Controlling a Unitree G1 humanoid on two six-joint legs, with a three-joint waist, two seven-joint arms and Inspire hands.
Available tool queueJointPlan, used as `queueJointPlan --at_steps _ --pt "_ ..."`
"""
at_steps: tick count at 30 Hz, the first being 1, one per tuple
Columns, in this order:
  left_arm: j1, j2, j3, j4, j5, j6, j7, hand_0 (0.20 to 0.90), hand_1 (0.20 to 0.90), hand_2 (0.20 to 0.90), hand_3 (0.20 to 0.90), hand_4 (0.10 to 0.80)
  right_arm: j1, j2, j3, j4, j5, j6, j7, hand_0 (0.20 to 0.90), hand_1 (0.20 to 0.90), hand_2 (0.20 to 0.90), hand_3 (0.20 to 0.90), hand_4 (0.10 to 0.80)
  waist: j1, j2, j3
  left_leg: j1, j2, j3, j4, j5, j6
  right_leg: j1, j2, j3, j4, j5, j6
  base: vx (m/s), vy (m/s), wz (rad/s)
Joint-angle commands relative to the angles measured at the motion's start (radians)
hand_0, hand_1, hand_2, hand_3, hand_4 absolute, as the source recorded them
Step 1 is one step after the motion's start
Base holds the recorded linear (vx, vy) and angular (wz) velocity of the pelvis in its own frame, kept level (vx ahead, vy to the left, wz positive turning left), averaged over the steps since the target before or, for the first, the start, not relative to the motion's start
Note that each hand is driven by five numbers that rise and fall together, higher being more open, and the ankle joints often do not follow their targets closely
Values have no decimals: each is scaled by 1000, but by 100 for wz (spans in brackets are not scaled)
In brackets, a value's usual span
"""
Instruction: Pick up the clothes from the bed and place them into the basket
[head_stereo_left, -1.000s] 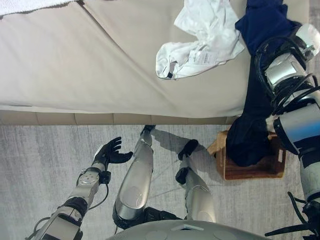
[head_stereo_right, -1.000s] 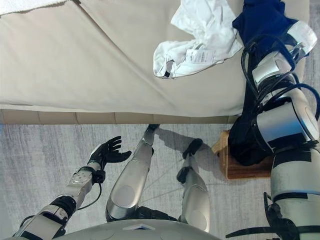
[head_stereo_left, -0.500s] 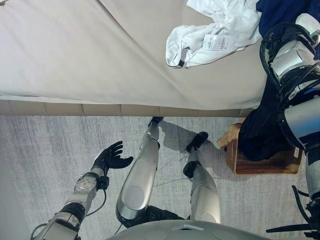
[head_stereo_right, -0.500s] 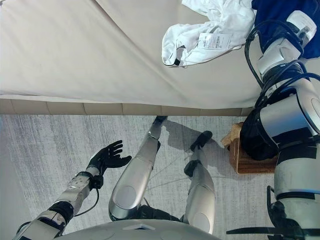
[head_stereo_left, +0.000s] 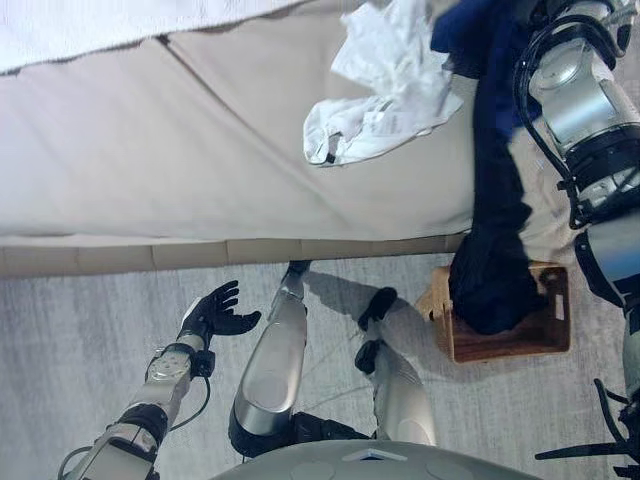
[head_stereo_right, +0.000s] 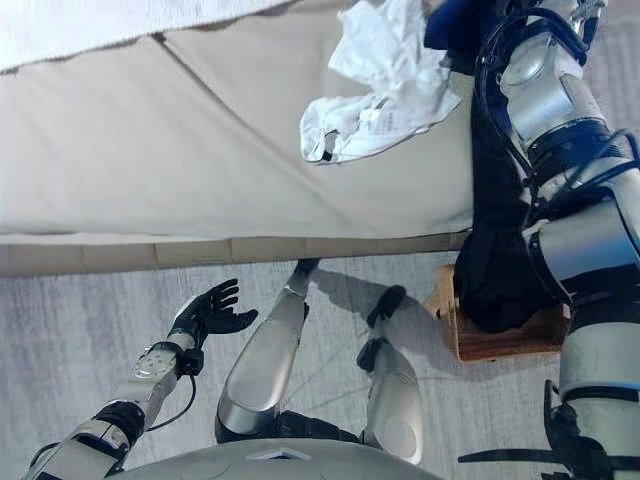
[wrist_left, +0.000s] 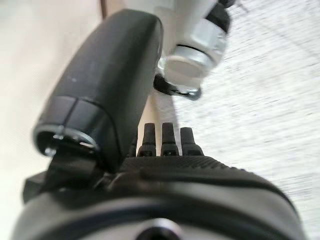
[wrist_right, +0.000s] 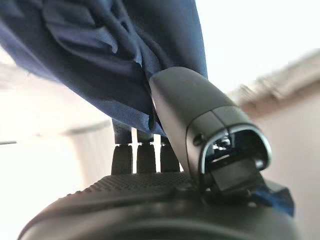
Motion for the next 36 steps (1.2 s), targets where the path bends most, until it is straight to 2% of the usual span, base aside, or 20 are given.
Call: queueJointPlan --at_steps 1,6,13,19,23,29,36 --pt "82 13 12 29 44 17 25 900 900 900 900 800 27 -120 -55 -86 -47 -50 -86 300 300 300 200 100 -33 -9 -130 86 -15 40 -90 -65 69 21 -21 -8 81 -31 53 9 -44 -16" --pt "94 -11 19 34 104 39 52 900 900 900 900 800 145 -151 -202 -201 -14 -81 -128 300 300 300 200 100 -81 -15 -231 194 4 76 -138 -78 68 114 8 18 44 -53 46 -4 -77 -19" --pt "114 -52 16 93 171 78 72 900 900 900 900 800 199 -221 -305 -265 90 -110 -108 300 300 300 200 100 -154 -7 -376 331 17 114 -210 -71 65 197 45 77 15 -68 22 20 -20 -24" --pt "109 -82 22 146 212 107 69 900 900 900 900 800 258 -273 -379 -319 121 -97 -106 300 300 300 200 100 -202 -1 -450 387 23 147 -221 -82 59 243 61 108 -4 -80 6 20 -59 -28" --pt "97 -94 29 166 224 119 67 900 900 900 900 800 328 -271 -438 -350 144 -84 -73 300 300 300 200 100 -227 -1 -466 412 24 167 -218 -93 58 260 67 123 -9 -87 -2 -14 -75 -27" --pt "80 -94 47 167 232 149 66 900 900 900 900 800 486 -228 -464 -380 120 -24 107 300 300 300 200 100 -259 2 -468 432 29 194 -218 -95 56 268 72 140 -16 -83 -6 -48 -82 -17" --pt "96 -101 71 178 255 148 63 900 900 900 900 800 674 -126 -513 -357 10 -31 201 300 300 300 200 100 -290 19 -465 450 33 218 -220 -100 56 277 86 160 -32 -78 -14 7 -72 -16"
